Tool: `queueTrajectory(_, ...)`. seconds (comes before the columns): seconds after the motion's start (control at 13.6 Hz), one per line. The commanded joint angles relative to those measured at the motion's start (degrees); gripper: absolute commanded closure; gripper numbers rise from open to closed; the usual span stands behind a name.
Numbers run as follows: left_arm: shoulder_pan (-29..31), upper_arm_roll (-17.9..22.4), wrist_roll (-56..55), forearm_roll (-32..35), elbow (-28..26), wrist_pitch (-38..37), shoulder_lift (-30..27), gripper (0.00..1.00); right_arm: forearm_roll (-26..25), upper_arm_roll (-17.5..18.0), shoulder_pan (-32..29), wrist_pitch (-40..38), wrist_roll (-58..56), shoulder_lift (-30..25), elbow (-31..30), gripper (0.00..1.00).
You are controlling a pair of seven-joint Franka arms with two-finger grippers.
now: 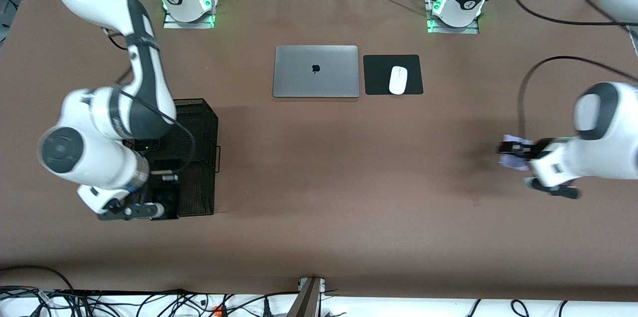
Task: Place phones with both arms
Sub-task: 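Lower the black phone into the basket while the left gripper lifts the white phone, then set the white phone beside the laptop and open the left gripper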
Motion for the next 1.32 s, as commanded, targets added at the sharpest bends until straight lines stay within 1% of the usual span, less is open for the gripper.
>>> queueTrajectory(0.0,-7.4,0.6,-7.7,-2.5,1.2,1.9,1.4,0.83,0.8,0.7,0.6,2.3,-1.4,-11.3,-15.9,1.0)
queueTrajectory(0.15,-13.6,0.6,-14.9,-3.8,1.1,7.2,3.2,0.83,0.2,1.1,1.2,10.5,-1.5,-18.8,-29.6,1.0)
queueTrajectory(0.22,-16.4,0.6,-18.2,-4.7,1.0,11.4,4.6,0.83,-0.1,1.4,1.3,14.7,-1.7,-21.6,-35.8,1.0)
queueTrajectory(0.37,-23.0,1.1,-26.4,-4.3,0.1,19.2,7.0,0.83,-0.1,1.9,2.2,21.3,-1.8,-24.2,-44.6,1.0)
queueTrajectory(0.44,-24.5,1.2,-29.7,-4.1,0.1,22.6,8.6,0.83,-0.3,2.3,2.7,24.0,-1.9,-25.3,-47.5,1.0)
queueTrajectory(0.59,-27.4,1.2,-33.0,-4.1,0.0,28.3,11.3,0.84,-0.3,2.4,3.9,27.0,-1.9,-25.7,-50.7,1.0)
queueTrajectory(0.81,-31.6,1.2,-36.4,-4.0,0.1,37.8,16.4,0.84,-0.4,2.4,4.4,28.5,-2.0,-25.0,-52.0,1.0)
queueTrajectory(0.88,-33.5,1.3,-36.9,-4.1,0.1,41.0,18.1,0.85,-0.5,2.4,4.4,28.5,-2.1,-24.6,-51.9,1.0)
queueTrajectory(1.03,-36.9,2.8,-38.1,-4.2,0.5,44.7,19.5,0.86,-0.5,2.4,4.5,28.5,-2.3,-24.1,-51.8,1.0)
queueTrajectory(1.1,-37.3,3.1,-39.2,-4.4,0.4,44.9,19.5,0.84,-0.5,2.4,4.5,28.5,-2.4,-23.6,-51.9,0.98)
queueTrajectory(1.17,-37.2,3.1,-39.7,-4.5,0.6,44.9,19.5,0.63,-0.5,2.4,4.5,28.3,-2.3,-23.5,-51.7,0.7)
queueTrajectory(1.25,-37.3,3.1,-40.1,-4.1,0.5,44.9,19.2,0.01,-0.5,2.3,4.4,28.0,-2.3,-23.4,-51.3,0.17)
